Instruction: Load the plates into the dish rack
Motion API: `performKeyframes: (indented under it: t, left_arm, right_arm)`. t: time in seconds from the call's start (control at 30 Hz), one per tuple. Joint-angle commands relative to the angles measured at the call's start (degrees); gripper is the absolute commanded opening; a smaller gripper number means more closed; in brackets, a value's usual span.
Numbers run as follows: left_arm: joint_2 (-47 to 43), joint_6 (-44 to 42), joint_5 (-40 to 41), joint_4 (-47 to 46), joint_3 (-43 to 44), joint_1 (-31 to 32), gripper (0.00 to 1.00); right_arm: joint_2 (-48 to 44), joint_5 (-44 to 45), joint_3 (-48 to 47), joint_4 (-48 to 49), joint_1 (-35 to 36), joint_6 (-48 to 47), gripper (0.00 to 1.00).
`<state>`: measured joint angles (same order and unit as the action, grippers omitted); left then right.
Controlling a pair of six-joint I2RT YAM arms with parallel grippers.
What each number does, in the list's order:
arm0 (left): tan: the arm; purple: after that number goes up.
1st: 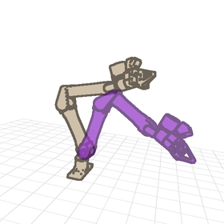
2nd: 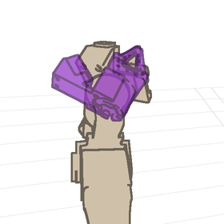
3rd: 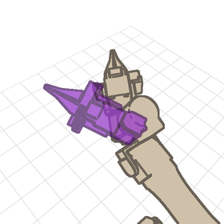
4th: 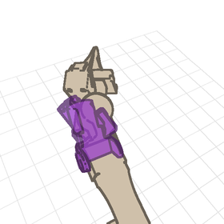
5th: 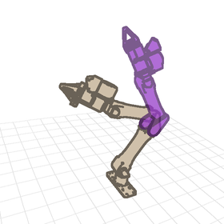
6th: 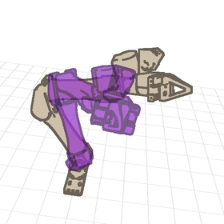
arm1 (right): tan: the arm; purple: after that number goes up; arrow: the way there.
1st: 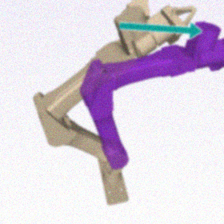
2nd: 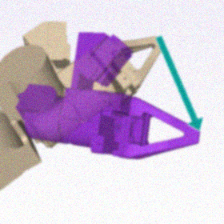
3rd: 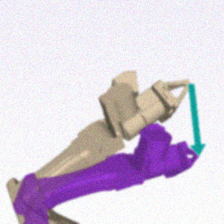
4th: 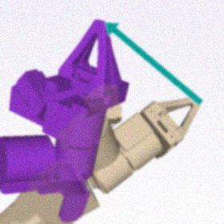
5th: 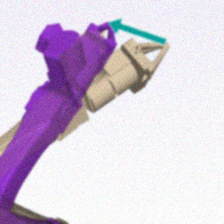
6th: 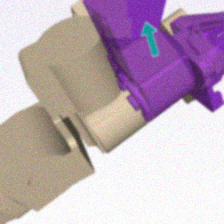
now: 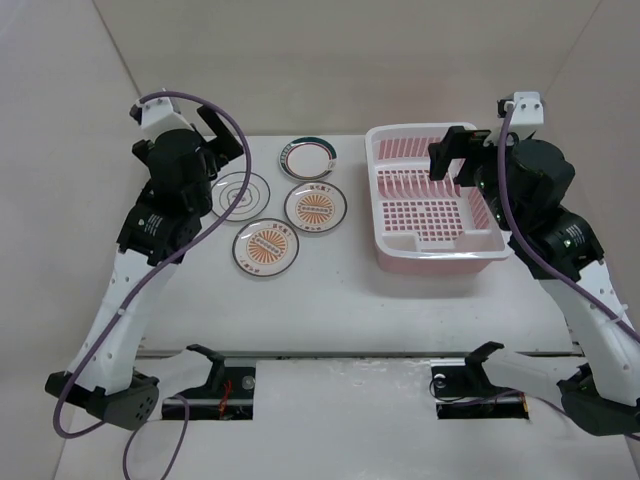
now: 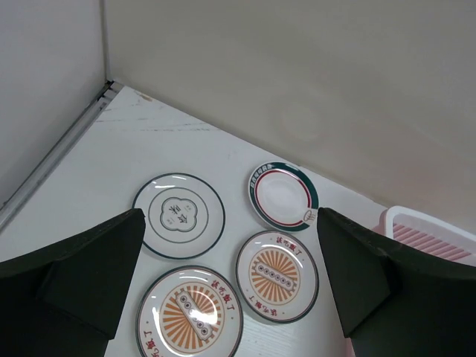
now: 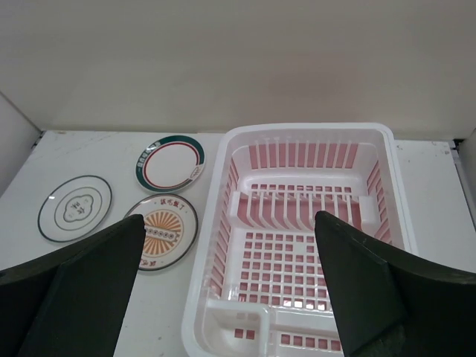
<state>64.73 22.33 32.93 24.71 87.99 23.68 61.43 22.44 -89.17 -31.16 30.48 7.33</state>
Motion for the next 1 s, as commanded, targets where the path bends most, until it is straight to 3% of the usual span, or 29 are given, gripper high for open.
performKeyframes:
  t: [0.0, 0.33, 0.47, 0.53, 0.63, 0.77, 0.83, 0.97]
  left_arm:
    - [-1.71, 0.61, 1.44, -1.59, 0.08, 0.31, 1.00]
    - [0.82, 1.84, -2.25, -1.69, -0.45, 0.31, 1.00]
    - [5.73, 4.03, -11.54, -1.68, 0.08, -2.84, 1.00]
    - [8.30, 4.74, -21.00, -2.20, 0.70, -7.06, 1.00]
    - [11.73, 7.11, -29.03, -5.54, -2.53, -15.48, 1.00]
    - [15.07, 12.64, -49.83, -11.60, -10.01, -29.54, 1.00]
    - [16.22, 14.67, -54.79, -16.26, -13.52, -35.25, 1.00]
    - [19.82, 20.29, -62.45, -21.54, -21.52, -40.20, 1.00]
  right_arm:
    - [-0.43, 1.47, -0.23, 1.01, 0.63, 0.40, 1.00]
    - [-1.58, -0.38, 2.86, 4.17, 1.16, 0.40, 1.00]
    - [-1.05, -1.77, 2.86, 4.79, 1.16, 0.40, 1.00]
    - [-1.05, -3.01, 2.86, 5.41, 1.68, 0.40, 1.00]
    - [-1.05, -5.38, 4.09, 6.63, 2.22, 0.40, 1.00]
    - [-1.05, -6.00, 4.61, 6.64, 3.35, -0.13, 1.00]
    - [-1.05, -6.00, 4.61, 6.64, 3.89, -0.65, 1.00]
    - [-1.58, -7.14, 5.14, 7.16, 5.64, -1.26, 1.00]
